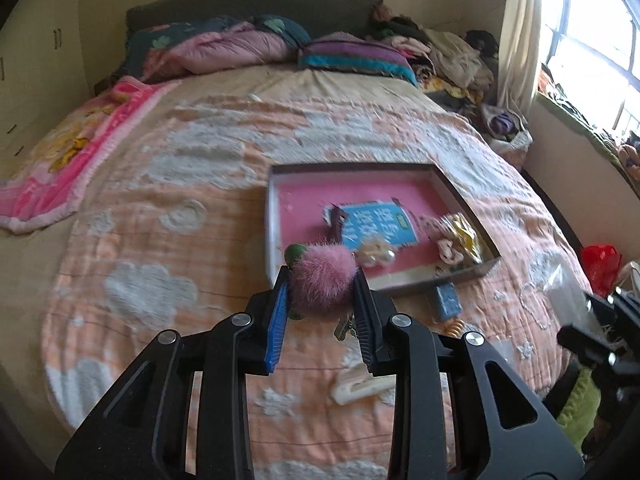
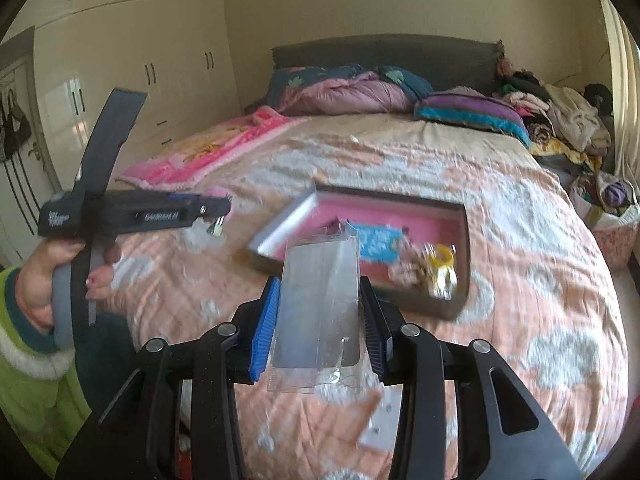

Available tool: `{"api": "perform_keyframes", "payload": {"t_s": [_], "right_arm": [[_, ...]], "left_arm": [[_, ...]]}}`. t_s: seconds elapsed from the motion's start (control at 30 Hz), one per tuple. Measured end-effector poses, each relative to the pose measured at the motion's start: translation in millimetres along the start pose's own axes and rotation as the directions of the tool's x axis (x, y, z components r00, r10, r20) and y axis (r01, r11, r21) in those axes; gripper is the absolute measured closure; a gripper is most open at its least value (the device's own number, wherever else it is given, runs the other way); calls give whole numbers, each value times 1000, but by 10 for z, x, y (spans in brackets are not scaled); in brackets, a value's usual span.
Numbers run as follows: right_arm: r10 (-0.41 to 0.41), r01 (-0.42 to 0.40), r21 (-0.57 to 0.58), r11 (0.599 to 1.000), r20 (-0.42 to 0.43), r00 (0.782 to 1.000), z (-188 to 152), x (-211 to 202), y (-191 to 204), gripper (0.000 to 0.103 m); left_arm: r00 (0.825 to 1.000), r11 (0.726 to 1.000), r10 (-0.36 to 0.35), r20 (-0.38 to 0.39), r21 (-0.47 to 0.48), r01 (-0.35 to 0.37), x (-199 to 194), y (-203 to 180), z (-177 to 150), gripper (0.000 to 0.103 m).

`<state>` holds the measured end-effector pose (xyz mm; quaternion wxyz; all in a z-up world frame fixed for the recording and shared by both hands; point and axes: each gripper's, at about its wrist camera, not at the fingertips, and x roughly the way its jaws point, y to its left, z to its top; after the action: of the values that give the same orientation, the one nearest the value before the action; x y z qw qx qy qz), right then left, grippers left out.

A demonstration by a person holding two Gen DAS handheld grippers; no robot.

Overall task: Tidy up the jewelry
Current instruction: 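Carry the pompom into the box with the left tool while the right tool drops the bag inside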

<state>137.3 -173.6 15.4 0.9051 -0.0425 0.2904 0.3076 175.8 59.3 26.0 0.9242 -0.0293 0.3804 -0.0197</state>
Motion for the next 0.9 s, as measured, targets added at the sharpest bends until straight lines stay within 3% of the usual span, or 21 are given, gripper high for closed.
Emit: {"api": "perform_keyframes", "payload": {"t_s": [0.5, 0.9], "right_arm": [[-5, 6, -27, 1000, 70, 998, 662, 394, 9, 65], [-82, 81, 35, 996, 9, 997, 693, 1002, -395, 65]], "left_arm": [[999, 998, 41, 31, -55, -39, 125, 421, 224, 81], [1000, 997, 14, -25, -73, -16, 713, 441, 288, 81]]}}
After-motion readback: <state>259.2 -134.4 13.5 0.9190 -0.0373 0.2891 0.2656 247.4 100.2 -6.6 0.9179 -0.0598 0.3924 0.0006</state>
